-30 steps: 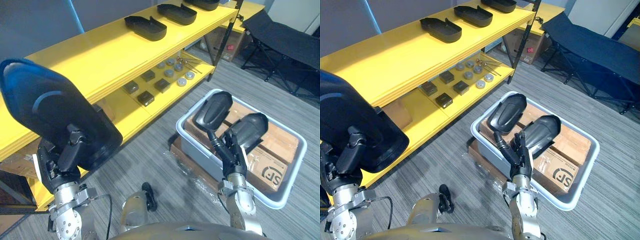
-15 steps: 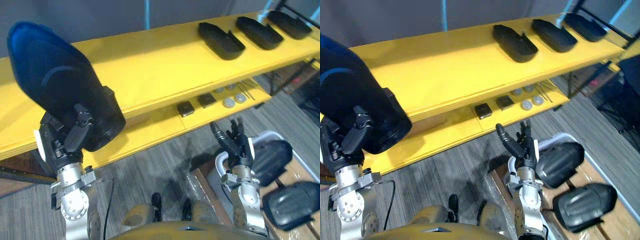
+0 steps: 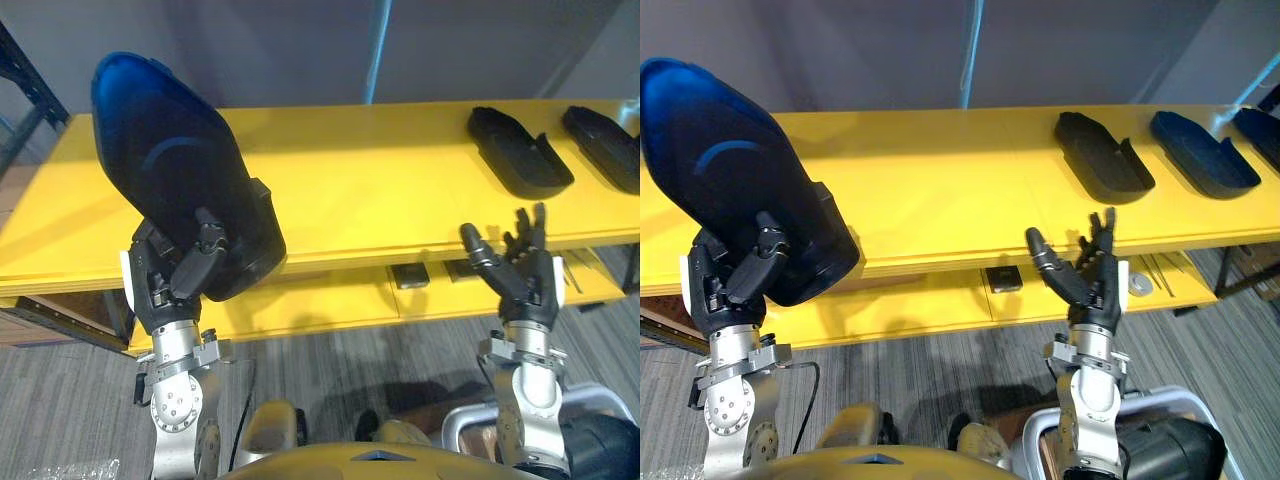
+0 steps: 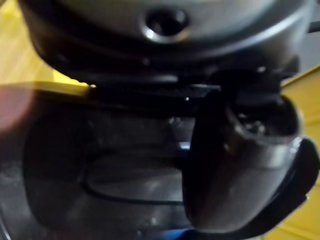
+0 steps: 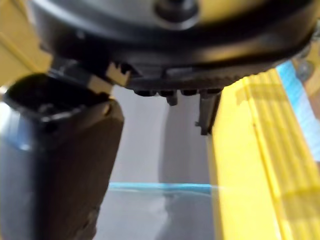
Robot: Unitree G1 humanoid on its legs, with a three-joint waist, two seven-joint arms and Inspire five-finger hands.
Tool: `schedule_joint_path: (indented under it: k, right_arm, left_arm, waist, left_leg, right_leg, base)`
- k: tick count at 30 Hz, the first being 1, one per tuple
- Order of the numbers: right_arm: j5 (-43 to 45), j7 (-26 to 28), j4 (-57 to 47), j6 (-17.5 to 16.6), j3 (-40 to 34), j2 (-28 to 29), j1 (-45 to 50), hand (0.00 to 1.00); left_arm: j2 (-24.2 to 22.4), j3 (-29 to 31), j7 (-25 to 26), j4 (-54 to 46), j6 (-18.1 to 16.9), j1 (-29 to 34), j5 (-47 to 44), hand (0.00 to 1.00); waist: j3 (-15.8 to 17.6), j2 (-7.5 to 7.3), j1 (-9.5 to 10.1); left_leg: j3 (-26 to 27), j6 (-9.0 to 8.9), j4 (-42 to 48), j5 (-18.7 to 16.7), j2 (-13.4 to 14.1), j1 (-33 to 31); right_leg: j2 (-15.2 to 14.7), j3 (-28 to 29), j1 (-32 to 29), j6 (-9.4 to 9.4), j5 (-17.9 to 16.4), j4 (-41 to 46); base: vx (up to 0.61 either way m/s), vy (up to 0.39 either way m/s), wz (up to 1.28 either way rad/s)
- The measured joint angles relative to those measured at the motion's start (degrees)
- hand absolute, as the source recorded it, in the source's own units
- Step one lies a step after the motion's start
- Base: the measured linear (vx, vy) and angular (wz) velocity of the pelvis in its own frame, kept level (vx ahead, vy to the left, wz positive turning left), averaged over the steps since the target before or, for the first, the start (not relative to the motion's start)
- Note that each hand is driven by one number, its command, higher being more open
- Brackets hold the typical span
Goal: Walk over and take three plastic housings, then place them on the shelf
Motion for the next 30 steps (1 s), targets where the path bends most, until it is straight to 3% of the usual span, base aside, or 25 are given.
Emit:
schedule_joint_path:
  k: [1, 3, 7, 11, 13, 15, 17, 19, 23, 26, 30]
  right_arm:
    - [-0.1, -2.3, -1.7, -1.5, -2.4, 0.0, -0.1, 1.00]
    - [-0.1, -4.5, -3.7, -2.5, -4.5, 0.2, -0.3, 1.00]
    - [-0.2, -5.5, -11.1, -3.2, -4.8, 0.2, -0.2, 1.00]
    - [-3.2, -4.2, -15.6, -3.9, -4.8, 1.4, -0.2, 1.00]
    - [-4.7, -3.5, -16.2, -2.8, -4.7, 1.9, 0.3, 1.00]
    - [-4.5, -1.8, -16.4, 0.4, -4.3, 1.9, 2.0, 1.00]
    - [-4.1, 0.3, -16.3, 3.0, -4.1, 2.1, 4.6, 1.00]
    - [-4.0, 2.2, -15.1, 4.7, -3.0, 2.4, 7.0, 1.00]
    - [-1.5, 9.8, -7.6, 8.8, -0.9, 2.4, 9.5, 1.00]
    - [-2.0, 12.4, -3.4, 9.6, -0.3, 1.8, 10.1, 1.00]
    - [-2.0, 15.5, -2.5, 10.1, -0.3, 0.3, 11.6, 1.00]
  left_arm:
    - [-0.1, -0.1, -1.2, 0.0, -0.7, -0.2, 0.1, 0.00]
    - [0.2, -0.2, -2.8, 0.0, -0.7, -0.8, 0.2, 0.00]
    - [2.9, 1.4, -6.1, -0.3, -0.7, -4.3, 0.2, 0.00]
    - [6.0, 2.9, -13.0, -3.4, 0.8, -6.0, -1.7, 0.00]
    - [7.4, 2.9, -16.9, -4.7, 2.5, -7.4, -4.6, 0.00]
    - [8.2, 2.0, -21.0, -6.4, 6.1, -9.1, -9.4, 0.00]
    - [8.6, 0.5, -22.0, -6.4, 9.1, -10.9, -12.3, 0.00]
    - [9.2, -0.4, -21.9, -5.8, 12.3, -13.0, -14.5, 0.00]
    - [14.7, -2.5, -17.6, 5.7, 18.3, -25.9, -21.0, 0.00]
    - [17.4, -1.7, -11.6, 19.0, 19.7, -35.1, -26.1, 0.00]
    - [19.9, -0.2, -6.8, 29.8, 19.7, -42.2, -31.9, 0.00]
  waist:
    - [-0.9, 1.51, -1.13]
    - [-1.4, 2.09, -1.80]
    - [-1.6, 0.56, -3.04]
    - [-2.0, -0.15, -4.45]
    - [-2.2, -0.33, -5.32]
    - [-2.4, -0.07, -6.12]
    - [-2.6, 0.33, -7.10]
    - [-2.8, 0.68, -8.64]
    - [-3.0, 1.06, -12.23]
    - [-3.2, 1.56, -14.89]
    - [-3.2, 1.72, -17.19]
  left_leg:
    - [0.0, -1.07, -8.7, 4.6, 1.8, 1.1]
    - [2.9, -2.38, -13.9, 12.2, 0.8, 3.9]
    - [6.7, -0.45, -16.4, 12.0, -3.2, 6.0]
    - [8.5, 0.15, -16.9, 11.7, -4.2, 6.9]
    - [9.0, 0.16, -17.0, 11.5, -4.1, 7.1]
    - [10.7, 0.08, -17.2, 11.4, -3.8, 7.3]
    - [11.9, 0.08, -17.9, 11.4, -3.9, 7.7]
    - [13.6, -0.03, -18.4, 11.3, -3.7, 8.3]
    - [17.9, -0.23, -19.1, 11.2, -2.9, 10.0]
    - [20.8, -0.31, -20.4, 11.2, -2.7, 11.5]
    - [23.0, -0.66, -22.0, 11.6, -2.8, 12.6]
  right_leg:
    - [-0.7, -0.2, -0.2, 1.03, 0.1, -0.3]
    - [-2.7, 1.0, -0.5, 2.67, 0.0, 0.2]
    - [-6.5, 4.4, -1.4, 4.94, 1.4, -1.1]
    - [-7.4, 6.0, -1.3, 6.27, 2.4, -2.3]
    - [-7.3, 6.3, -1.2, 6.55, 2.6, -2.9]
    - [-7.2, 8.1, -2.3, 6.65, 2.8, -3.0]
    - [-7.1, 9.5, -2.9, 6.51, 2.9, -3.3]
    - [-6.9, 11.1, -3.5, 6.49, 3.2, -3.8]
    - [-6.0, 15.6, -4.6, 6.73, 4.7, -3.9]
    - [-5.4, 18.6, -5.6, 6.74, 5.1, -3.9]
    - [-4.8, 20.8, -6.6, 6.64, 5.4, -3.8]
  base:
    - [0.14, 0.139, 0.14]
    - [0.13, 0.249, -0.09]
    - [0.05, 0.239, -0.29]
    - [0.01, 0.081, -0.22]
    - [-0.02, 0.016, -0.20]
    - [-0.05, 0.004, -0.32]
    - [-0.04, 0.014, -0.39]
    - [-0.03, 0.021, -0.48]
    - [-0.01, 0.012, -0.55]
    - [-0.02, 0.003, -0.49]
    - [0.00, -0.008, -0.31]
